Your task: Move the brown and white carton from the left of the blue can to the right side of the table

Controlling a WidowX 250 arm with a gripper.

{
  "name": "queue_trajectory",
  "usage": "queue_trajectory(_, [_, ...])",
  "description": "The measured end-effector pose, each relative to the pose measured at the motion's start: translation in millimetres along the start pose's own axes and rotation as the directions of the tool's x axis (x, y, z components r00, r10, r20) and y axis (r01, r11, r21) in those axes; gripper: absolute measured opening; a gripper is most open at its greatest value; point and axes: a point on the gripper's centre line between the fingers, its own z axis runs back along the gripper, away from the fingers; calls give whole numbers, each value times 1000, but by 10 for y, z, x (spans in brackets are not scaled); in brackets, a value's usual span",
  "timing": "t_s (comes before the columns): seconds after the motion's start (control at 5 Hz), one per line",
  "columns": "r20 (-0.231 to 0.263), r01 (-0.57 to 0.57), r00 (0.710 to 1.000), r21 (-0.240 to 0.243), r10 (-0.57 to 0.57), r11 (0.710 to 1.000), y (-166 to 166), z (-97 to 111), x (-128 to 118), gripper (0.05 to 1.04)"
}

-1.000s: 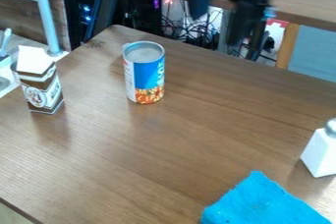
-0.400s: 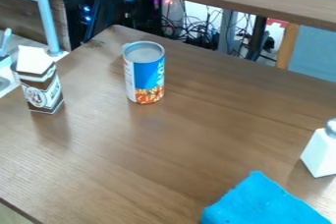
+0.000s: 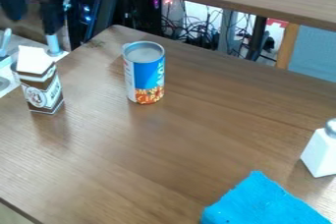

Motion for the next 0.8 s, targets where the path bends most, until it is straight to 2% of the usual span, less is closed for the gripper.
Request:
queue_trajectory(0.2, [-30,-23,999,8,23,1000,187,-146,-61,1001])
queue_trajectory(0.4, [-87,12,996,-42,-15,999,250,-346,-119,1001])
queue_trajectory(0.8, [-111,29,993,-70,-36,997,354,-520,-119,1001])
